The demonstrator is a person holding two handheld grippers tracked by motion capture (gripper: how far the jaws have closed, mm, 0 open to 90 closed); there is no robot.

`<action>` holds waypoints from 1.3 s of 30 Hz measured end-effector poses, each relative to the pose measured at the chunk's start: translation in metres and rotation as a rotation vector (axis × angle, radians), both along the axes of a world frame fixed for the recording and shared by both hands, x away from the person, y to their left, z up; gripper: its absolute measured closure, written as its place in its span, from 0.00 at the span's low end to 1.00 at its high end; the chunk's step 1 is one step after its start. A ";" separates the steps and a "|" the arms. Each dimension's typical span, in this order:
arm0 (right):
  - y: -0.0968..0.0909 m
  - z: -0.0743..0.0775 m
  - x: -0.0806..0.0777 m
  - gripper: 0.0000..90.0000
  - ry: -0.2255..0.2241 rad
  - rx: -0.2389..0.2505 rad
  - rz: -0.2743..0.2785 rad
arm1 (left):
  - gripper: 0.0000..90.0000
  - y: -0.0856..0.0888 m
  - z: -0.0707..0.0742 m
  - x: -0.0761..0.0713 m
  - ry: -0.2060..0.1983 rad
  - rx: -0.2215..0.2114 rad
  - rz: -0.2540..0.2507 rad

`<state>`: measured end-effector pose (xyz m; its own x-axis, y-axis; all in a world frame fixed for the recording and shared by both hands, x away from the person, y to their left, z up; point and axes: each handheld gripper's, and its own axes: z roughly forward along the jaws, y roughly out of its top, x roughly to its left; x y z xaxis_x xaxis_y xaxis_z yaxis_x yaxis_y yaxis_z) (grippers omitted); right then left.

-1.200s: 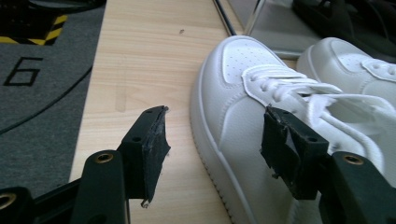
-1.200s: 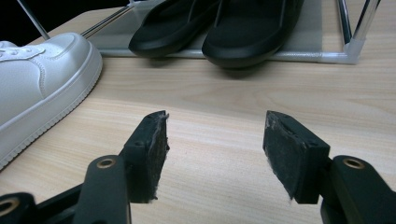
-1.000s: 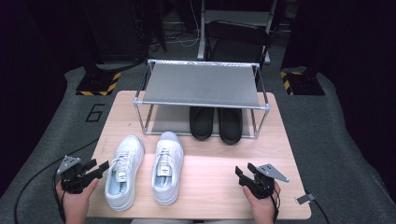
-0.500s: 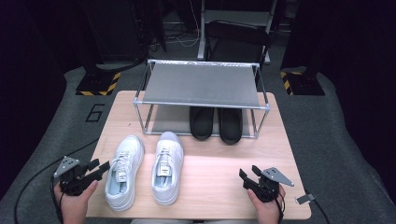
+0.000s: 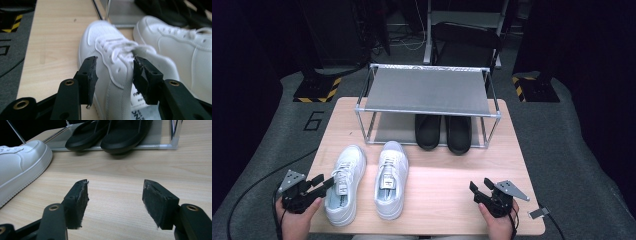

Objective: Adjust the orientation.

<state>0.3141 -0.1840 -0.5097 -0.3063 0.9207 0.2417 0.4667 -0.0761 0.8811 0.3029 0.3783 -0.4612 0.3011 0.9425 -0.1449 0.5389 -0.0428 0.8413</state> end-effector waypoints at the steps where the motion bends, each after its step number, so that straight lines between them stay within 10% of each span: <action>1: 0.000 0.000 0.000 0.41 0.002 0.001 -0.001 | 0.60 -0.001 -0.003 0.001 0.009 0.012 -0.001; 20: 0.003 -0.005 0.000 0.41 0.022 0.001 0.006 | 0.74 -0.010 -0.015 0.005 0.081 0.050 0.035; 26: 0.000 -0.006 0.001 0.41 0.024 0.012 -0.003 | 0.85 -0.016 -0.014 0.004 0.049 0.116 0.050; 39: -0.003 -0.007 0.001 0.41 0.033 0.026 -0.014 | 0.91 -0.014 -0.015 0.008 0.012 0.082 0.038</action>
